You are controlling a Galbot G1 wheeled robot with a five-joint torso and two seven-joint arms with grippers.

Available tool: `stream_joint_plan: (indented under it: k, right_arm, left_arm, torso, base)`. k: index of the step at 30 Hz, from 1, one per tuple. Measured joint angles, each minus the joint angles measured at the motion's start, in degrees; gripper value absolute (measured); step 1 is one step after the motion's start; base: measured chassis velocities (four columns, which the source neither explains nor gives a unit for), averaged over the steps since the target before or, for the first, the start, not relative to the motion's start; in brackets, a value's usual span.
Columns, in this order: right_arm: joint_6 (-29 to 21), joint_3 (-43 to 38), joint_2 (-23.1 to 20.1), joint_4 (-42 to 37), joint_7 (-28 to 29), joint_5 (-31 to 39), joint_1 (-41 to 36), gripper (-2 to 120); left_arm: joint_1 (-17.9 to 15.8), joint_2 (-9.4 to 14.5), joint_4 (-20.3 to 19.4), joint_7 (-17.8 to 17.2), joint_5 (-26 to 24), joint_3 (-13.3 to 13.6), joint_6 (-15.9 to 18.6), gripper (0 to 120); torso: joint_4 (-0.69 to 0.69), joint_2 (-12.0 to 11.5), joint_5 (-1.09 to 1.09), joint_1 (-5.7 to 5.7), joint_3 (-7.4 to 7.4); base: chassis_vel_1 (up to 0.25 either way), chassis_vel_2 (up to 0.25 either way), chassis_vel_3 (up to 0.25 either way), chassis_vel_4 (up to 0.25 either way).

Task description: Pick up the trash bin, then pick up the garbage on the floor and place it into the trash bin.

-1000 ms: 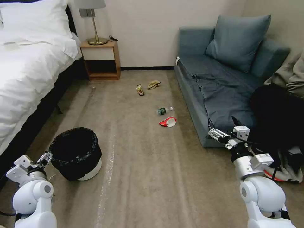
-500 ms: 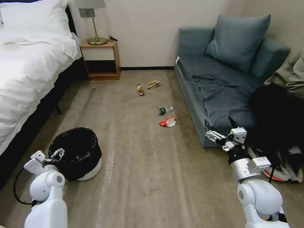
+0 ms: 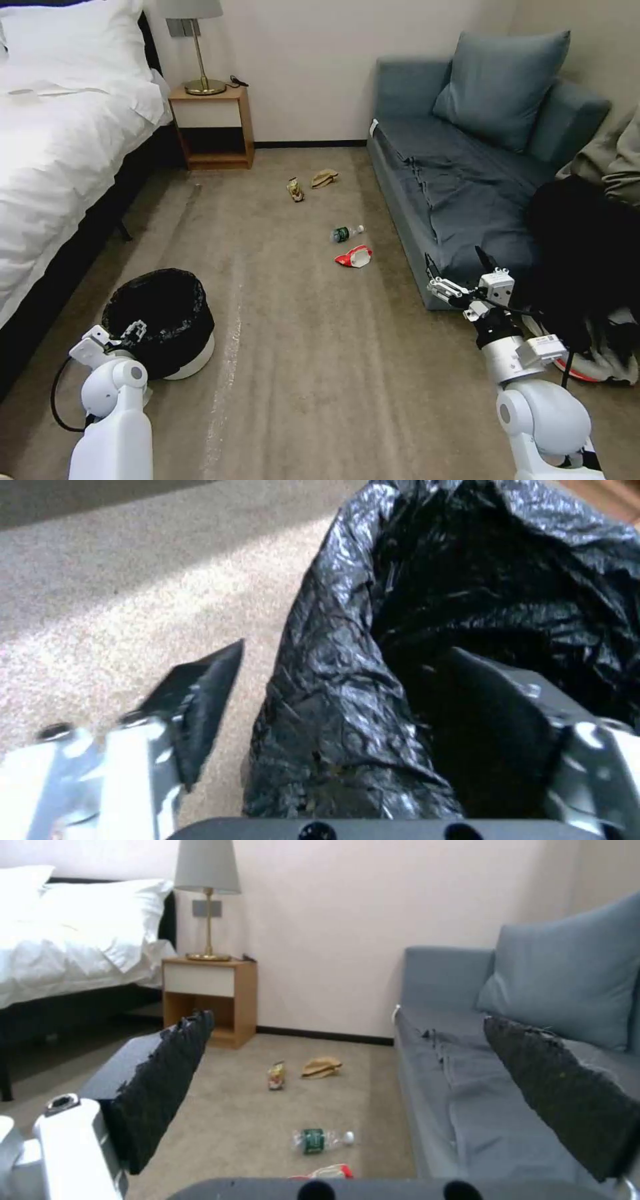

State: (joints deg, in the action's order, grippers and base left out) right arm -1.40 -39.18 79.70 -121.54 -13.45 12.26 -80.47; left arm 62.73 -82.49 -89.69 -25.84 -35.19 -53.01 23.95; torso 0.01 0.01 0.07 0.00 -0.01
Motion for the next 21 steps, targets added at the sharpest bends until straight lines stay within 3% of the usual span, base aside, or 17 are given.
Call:
stream_joint_plan:
  k: [1, 3, 6, 8, 12, 15, 21]
  right_arm:
    - [0.00, 0.00, 0.00, 0.00, 0.00, 0.00, 0.00, 100]
    - [0.82, 0.36, 0.21, 0.13, -0.40, -0.60, -0.40, 100]
    - [0.94, 0.55, 0.26, 0.13, -0.44, -0.81, -0.49, 100]
    - [0.98, 0.85, 0.27, 0.05, -0.47, -1.08, -0.49, 100]
    - [0.98, 1.01, 0.30, -0.19, -0.48, -1.14, -0.32, 100]
    - [0.92, 1.37, 0.40, -0.24, -0.48, -1.22, -0.10, 100]
    - [0.87, 1.79, 0.47, -0.03, -0.48, -1.34, 0.26, 100]
  left_arm:
    - [0.00, 0.00, 0.00, 0.00, 0.00, 0.00, 0.00, 79]
    - [0.12, 0.02, 0.52, 0.33, -0.06, 0.02, -0.52, 65]
    - [0.23, -0.05, 0.55, 0.41, -0.13, 0.02, -0.55, 60]
    - [0.53, -0.10, 0.54, 0.48, -0.37, 0.05, -0.61, 47]
    - [0.81, -0.08, 0.43, 0.56, -0.57, 0.05, -0.62, 39]
    - [1.20, 0.16, 0.37, 0.77, -0.79, -0.03, -0.66, 22]
    - [1.51, 0.36, 0.38, 1.04, -0.82, -0.23, -0.66, 6]
  torso:
    - [0.00, 0.00, 0.00, 0.00, 0.00]
    - [0.00, 0.00, 0.00, 0.00, -0.01]
    - [-0.01, 0.00, 0.00, 0.00, -0.01]
    - [-0.01, 0.01, -0.01, 0.00, -0.01]
    - [-0.01, 0.01, -0.03, 0.00, -0.01]
    - [-0.01, 0.01, -0.03, 0.00, -0.01]
    - [0.01, 0.01, -0.05, 0.00, 0.00]
  base:
    - [0.000, 0.000, 0.000, 0.000]
    - [0.000, 0.000, 0.000, 0.000]
    - [0.000, 0.000, 0.000, 0.000]
    - [0.000, 0.000, 0.000, 0.000]
    - [0.000, 0.000, 0.000, 0.000]
    - [0.000, 0.000, 0.000, 0.000]
    - [0.000, 0.000, 0.000, 0.000]
